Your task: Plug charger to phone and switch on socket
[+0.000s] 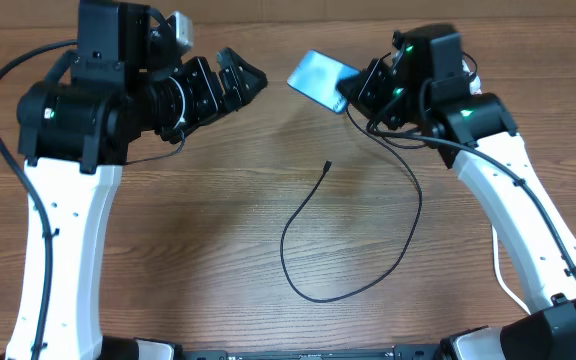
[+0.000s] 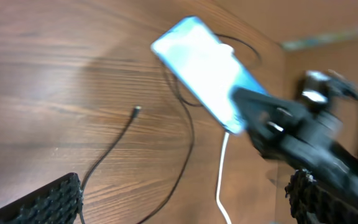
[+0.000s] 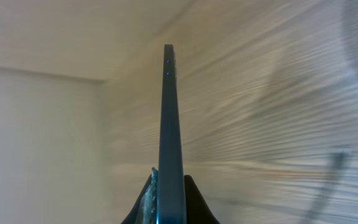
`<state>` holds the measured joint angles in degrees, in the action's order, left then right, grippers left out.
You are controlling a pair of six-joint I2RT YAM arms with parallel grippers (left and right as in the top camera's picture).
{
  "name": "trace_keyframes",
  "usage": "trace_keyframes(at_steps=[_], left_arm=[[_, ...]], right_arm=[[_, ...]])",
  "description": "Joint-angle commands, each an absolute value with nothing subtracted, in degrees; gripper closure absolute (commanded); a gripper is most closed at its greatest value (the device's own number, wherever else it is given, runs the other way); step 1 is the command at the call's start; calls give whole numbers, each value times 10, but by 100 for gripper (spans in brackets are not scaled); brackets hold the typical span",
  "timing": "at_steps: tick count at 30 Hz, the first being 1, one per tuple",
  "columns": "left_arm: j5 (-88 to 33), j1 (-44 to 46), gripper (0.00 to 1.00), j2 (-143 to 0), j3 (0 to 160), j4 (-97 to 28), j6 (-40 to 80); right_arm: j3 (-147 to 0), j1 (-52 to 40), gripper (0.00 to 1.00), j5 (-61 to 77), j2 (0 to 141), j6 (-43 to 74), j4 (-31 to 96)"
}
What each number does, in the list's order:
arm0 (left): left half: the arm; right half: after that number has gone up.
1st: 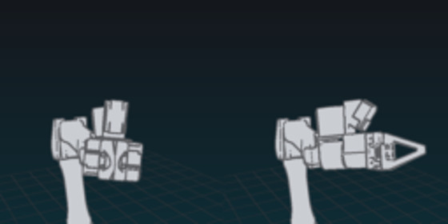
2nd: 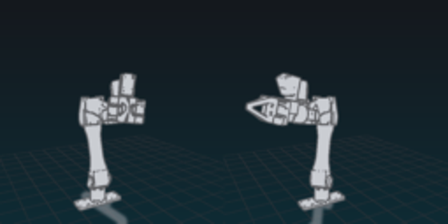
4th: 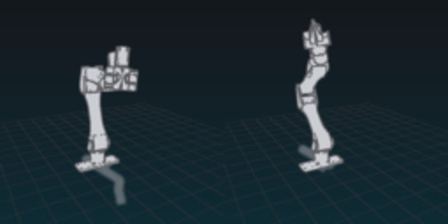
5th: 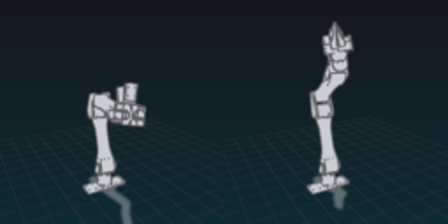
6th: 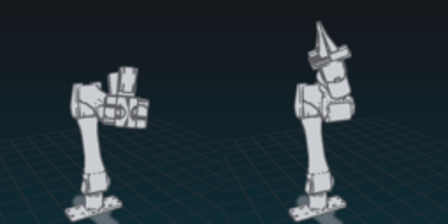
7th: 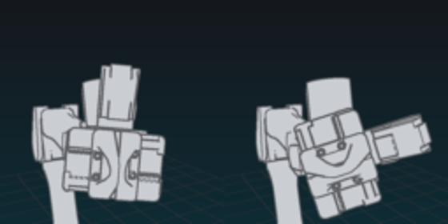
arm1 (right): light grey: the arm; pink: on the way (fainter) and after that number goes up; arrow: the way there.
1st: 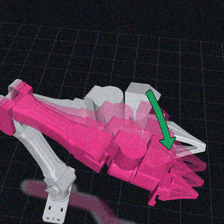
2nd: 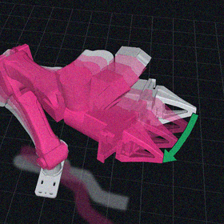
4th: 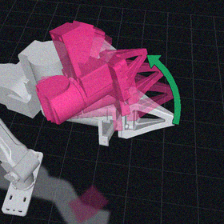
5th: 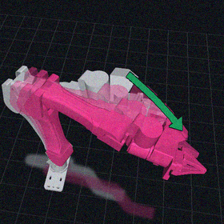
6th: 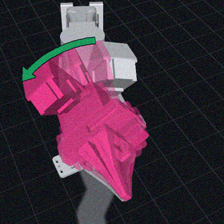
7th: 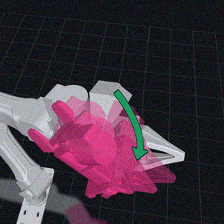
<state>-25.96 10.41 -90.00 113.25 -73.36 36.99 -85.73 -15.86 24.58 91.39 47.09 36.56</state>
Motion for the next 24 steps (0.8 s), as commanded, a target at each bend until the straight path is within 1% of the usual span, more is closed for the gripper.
trace_keyframes(at_steps=[1, 5, 6, 7, 8, 10, 11, 16, 17, 24], left_arm=[[-197, 105, 0, -935, 1126, -737, 478], [-224, 106, 0, -958, 1126, -720, 645], [-235, 106, 1, -963, 1126, -714, 679], [-255, 107, 4, -971, 1126, -704, 717], [-274, 107, 6, -976, 1126, -696, 737], [-307, 107, 7, -987, 1126, -679, 765], [-330, 107, 8, -996, 1126, -664, 787], [-374, 111, 10, -1016, 1126, -643, 840], [-381, 113, 11, -1020, 1126, -637, 842], [-403, 122, 12, -1028, 1126, -569, 845]], right_arm=[[-882, -134, 96, 411, 889, 562, 317], [-882, -128, 96, 426, 889, 665, 305], [-882, -128, 96, 428, 889, 691, 304], [-882, -128, 96, 429, 889, 715, 304], [-882, -128, 96, 432, 889, 740, 304], [-882, -128, 96, 441, 889, 785, 302], [-882, -128, 96, 453, 889, 828, 303], [-882, -135, 96, 492, 889, 942, 302], [-882, -138, 96, 493, 889, 962, 302], [-882, -152, 96, 492, 889, 1053, 302]])
